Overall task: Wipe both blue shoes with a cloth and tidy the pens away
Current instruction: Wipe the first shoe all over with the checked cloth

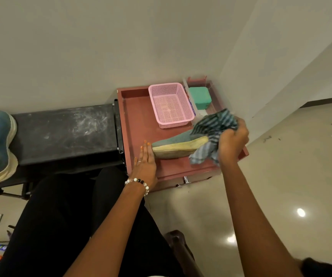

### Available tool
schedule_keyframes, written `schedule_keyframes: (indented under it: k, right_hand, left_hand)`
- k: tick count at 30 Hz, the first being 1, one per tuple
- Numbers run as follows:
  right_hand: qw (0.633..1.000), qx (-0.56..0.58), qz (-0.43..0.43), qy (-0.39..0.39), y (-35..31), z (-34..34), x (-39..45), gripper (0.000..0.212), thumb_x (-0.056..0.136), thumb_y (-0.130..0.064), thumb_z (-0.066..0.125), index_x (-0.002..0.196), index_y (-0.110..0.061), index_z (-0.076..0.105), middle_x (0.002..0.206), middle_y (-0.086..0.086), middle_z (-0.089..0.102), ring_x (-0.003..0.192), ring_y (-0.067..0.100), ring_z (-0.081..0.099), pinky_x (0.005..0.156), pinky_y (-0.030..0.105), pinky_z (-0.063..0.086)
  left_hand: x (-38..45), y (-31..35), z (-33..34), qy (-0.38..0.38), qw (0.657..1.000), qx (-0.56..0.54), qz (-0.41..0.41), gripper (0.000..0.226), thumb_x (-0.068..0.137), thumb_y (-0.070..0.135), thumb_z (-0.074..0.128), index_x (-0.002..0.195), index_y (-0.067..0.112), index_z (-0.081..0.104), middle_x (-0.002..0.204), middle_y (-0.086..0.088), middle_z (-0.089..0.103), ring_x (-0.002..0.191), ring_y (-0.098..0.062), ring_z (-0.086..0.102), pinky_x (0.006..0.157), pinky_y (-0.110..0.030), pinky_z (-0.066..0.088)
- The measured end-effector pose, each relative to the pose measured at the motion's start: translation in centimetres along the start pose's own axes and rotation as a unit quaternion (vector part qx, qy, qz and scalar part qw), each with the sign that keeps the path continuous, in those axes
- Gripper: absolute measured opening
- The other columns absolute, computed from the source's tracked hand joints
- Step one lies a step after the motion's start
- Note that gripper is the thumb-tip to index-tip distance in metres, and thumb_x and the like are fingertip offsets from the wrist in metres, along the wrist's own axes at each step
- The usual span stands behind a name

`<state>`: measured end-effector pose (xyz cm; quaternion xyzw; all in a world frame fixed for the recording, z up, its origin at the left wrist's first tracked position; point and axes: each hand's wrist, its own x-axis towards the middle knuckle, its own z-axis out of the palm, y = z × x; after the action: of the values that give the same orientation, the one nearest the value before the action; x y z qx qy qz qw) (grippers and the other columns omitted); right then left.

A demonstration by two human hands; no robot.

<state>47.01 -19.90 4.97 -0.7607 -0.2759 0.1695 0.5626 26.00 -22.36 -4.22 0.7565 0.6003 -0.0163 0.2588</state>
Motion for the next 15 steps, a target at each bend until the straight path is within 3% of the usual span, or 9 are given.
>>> schedule_keyframes:
  k: [2,3,5,7,11,15]
  right_hand:
    - [0.991,-0.065,-0.118,0.014,-0.2,0.2,0.4,0.042,0.077,0.013,0.042,0.112,-0.003,0.06,0.096,0.005,0.062,0.089,0.016,0.057,0.066,0.013,0.046]
    - [0.976,-0.131,-0.172,-0.04,0.7,0.8,0.5,0.039,0.079,0.011,0.047,0.113,-0.003,0.061,0.1,0.008,0.064,0.093,0.019,0.058,0.074,0.02,0.046]
    - [0.904,-0.286,-0.236,-0.212,4.2,1.8,0.3,0.045,0.079,0.003,0.05,0.121,-0.009,0.06,0.115,0.011,0.063,0.109,0.026,0.056,0.094,0.038,0.044]
    - [0.848,-0.35,-0.228,-0.325,7.4,2.1,-0.8,0.06,0.072,-0.003,0.041,0.13,-0.015,0.054,0.127,0.013,0.057,0.124,0.03,0.045,0.102,0.049,0.039]
    - [0.857,-0.341,-0.237,-0.304,9.0,1.6,-2.2,0.063,0.064,0.015,0.047,0.125,0.002,0.056,0.123,0.023,0.059,0.118,0.04,0.049,0.101,0.043,0.041]
    - [0.844,-0.347,-0.262,-0.314,8.4,0.8,-1.4,0.064,0.063,0.017,0.049,0.125,0.001,0.057,0.123,0.022,0.06,0.117,0.037,0.051,0.099,0.042,0.042]
  left_hand:
    - [0.1,0.1,0.0,0.007,1.0,-0.003,0.007,0.098,0.079,-0.007,0.049,0.146,-0.001,-0.021,0.156,-0.016,-0.025,0.147,-0.029,-0.012,0.119,-0.042,0.011]
    - [0.1,0.2,0.0,0.008,1.0,-0.011,0.009,0.097,0.079,-0.009,0.049,0.147,-0.001,-0.021,0.156,-0.016,-0.025,0.147,-0.029,-0.011,0.119,-0.041,0.01]
    - [0.1,0.2,0.0,0.01,1.0,-0.026,0.009,0.096,0.079,-0.011,0.047,0.147,0.0,-0.02,0.157,-0.015,-0.024,0.147,-0.028,-0.011,0.118,-0.04,0.008]
    - [0.1,0.1,0.0,0.011,0.999,-0.033,0.011,0.095,0.08,-0.011,0.046,0.148,0.001,-0.019,0.157,-0.015,-0.022,0.148,-0.028,-0.009,0.119,-0.04,0.009]
    - [0.3,0.3,-0.2,0.012,0.998,-0.066,0.013,0.09,0.087,-0.007,0.048,0.149,0.003,-0.016,0.159,-0.013,-0.015,0.148,-0.027,0.001,0.117,-0.04,0.022]
    - [0.8,0.6,-0.3,0.065,0.995,-0.071,0.006,0.074,0.098,0.014,0.047,0.152,0.005,-0.004,0.161,-0.014,-0.001,0.148,-0.027,0.005,0.12,-0.036,0.01]
